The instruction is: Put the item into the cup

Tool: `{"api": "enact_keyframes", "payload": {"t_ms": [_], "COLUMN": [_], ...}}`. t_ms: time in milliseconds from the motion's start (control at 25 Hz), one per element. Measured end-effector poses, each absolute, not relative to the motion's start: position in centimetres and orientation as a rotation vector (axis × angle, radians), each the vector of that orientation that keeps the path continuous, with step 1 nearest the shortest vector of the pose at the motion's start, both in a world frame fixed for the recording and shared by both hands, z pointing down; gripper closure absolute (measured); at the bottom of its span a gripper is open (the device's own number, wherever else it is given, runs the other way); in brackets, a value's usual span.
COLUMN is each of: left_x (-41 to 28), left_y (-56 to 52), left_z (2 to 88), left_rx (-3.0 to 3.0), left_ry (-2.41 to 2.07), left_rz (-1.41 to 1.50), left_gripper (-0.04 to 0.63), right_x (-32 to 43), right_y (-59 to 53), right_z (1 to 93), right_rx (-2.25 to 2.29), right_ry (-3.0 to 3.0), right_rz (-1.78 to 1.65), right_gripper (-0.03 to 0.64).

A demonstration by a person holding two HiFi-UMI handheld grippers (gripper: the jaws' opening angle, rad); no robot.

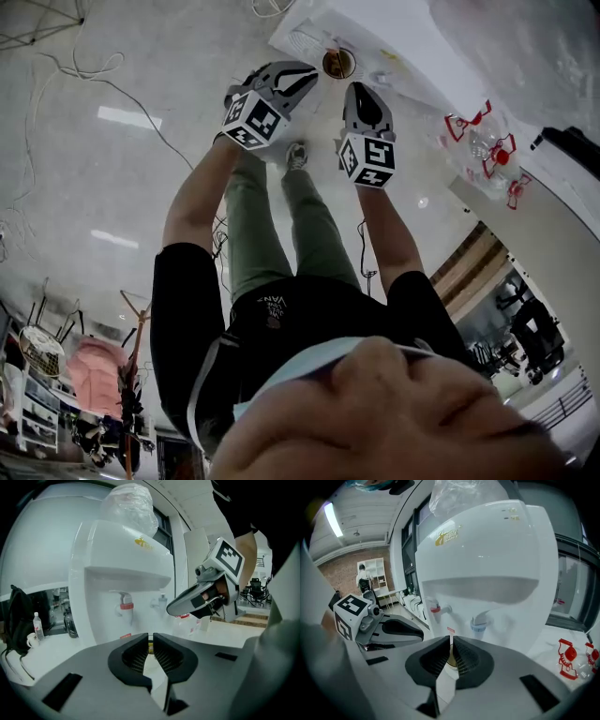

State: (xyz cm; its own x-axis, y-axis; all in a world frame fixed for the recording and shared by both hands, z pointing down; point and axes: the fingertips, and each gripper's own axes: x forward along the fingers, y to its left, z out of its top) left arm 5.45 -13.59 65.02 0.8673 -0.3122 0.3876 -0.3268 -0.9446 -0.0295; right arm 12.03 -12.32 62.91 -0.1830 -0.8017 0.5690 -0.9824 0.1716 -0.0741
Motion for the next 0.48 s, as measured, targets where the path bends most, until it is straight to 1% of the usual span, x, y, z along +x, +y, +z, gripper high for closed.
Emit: {"api": "enact_keyframes", "payload": {"t_ms": [480], "left_x": [4.6], "left_y": [-10.4], "left_z": [57.4], "left_rx": [2.989], "left_ry": [-0.646], "left_rz": [0.503], "left_gripper": [0.571], "right_x": [11.9], "right_y": [-9.5], "right_z": [57.0], "right_rx": [1.654], "right_ry": [-2.188], "right_rz": [0.563], "right_gripper": [0.569]}}
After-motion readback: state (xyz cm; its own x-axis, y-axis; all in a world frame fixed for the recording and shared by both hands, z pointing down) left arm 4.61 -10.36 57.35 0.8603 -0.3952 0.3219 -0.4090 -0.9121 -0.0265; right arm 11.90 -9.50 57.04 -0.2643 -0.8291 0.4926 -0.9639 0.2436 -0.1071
